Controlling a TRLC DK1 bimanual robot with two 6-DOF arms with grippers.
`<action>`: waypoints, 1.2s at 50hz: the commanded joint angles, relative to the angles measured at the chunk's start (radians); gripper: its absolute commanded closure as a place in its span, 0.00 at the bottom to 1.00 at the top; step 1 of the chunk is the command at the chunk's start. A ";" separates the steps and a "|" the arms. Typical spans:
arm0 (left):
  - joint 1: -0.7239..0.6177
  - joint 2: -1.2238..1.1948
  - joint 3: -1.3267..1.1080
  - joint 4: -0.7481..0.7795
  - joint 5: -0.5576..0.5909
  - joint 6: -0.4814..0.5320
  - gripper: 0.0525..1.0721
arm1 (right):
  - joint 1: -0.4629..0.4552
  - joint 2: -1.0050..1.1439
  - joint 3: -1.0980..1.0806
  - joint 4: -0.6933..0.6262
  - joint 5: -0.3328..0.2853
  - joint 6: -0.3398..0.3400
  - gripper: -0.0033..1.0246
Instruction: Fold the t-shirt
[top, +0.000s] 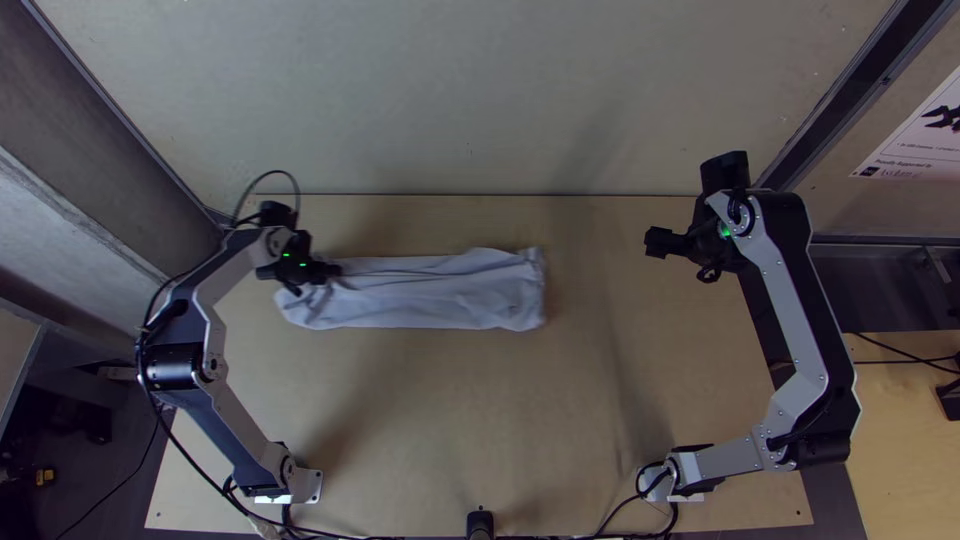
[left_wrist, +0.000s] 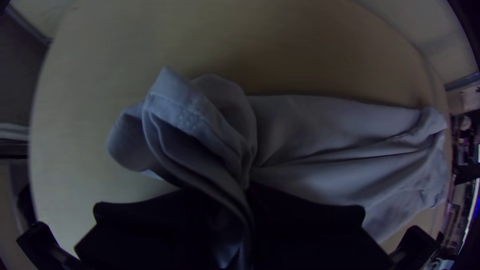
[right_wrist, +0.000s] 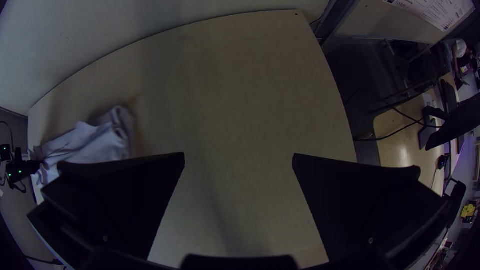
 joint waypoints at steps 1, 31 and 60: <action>0.079 -0.044 -0.019 -0.025 -0.082 0.152 0.98 | 0.006 -0.020 -0.025 0.010 -0.002 0.028 0.04; -0.131 -0.219 0.079 -0.160 -0.549 0.336 0.98 | 0.011 -0.066 -0.107 0.013 -0.002 0.058 0.04; -0.576 0.114 0.556 -0.606 -0.546 -0.092 0.98 | -0.051 -0.201 -0.269 0.041 -0.001 0.051 0.04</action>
